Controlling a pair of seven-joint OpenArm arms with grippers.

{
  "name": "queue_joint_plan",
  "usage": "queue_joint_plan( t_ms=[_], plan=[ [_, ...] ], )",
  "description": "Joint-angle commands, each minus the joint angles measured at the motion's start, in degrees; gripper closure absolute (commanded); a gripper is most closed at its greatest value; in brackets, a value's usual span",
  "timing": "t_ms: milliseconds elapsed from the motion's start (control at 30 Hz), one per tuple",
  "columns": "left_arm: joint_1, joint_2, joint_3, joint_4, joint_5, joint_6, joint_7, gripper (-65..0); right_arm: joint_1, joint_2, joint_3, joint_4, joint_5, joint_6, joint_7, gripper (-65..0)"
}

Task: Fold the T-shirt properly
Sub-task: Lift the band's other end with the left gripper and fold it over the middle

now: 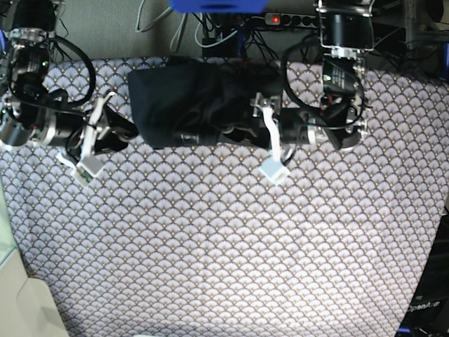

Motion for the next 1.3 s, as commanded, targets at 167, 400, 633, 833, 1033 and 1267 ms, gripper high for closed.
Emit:
queue_joint_plan(
  t_ms=[167, 400, 633, 833, 1033, 1267],
  plan=[
    [-1.01, 0.98, -0.06, 0.65, -0.95, -0.12, -0.82, -33.2, 1.04, 0.68, 0.31, 0.90, 1.46, -0.03, 0.97, -21.5],
    [-1.10, 1.07, -0.15, 0.57, -0.78, -0.12, -0.82, -33.2, 1.84, 0.60, 0.31, 0.90, 1.46, -0.03, 0.97, -21.5],
    [-1.10, 1.42, -0.06, -3.74, -0.78, -0.12, -0.82, -33.2, 1.84, 0.60, 0.31, 0.82, 1.46, -0.03, 0.97, -21.5],
    [-2.77, 2.12, 1.52, -7.87, -0.78, -0.12, -0.82, -33.2, 1.84, 0.60, 0.31, 0.82, 1.46, -0.03, 0.97, -21.5],
    [-3.47, 2.21, 5.12, -8.40, -0.78, -0.12, -1.56, -33.2, 1.84, 0.60, 0.31, 0.82, 1.46, -0.03, 0.97, -21.5],
    [-3.47, 1.77, 7.50, -8.49, -0.95, -0.12, -3.23, -32.9, 1.84, 0.60, 0.31, 0.82, 1.46, -0.03, 0.97, -21.5]
  ],
)
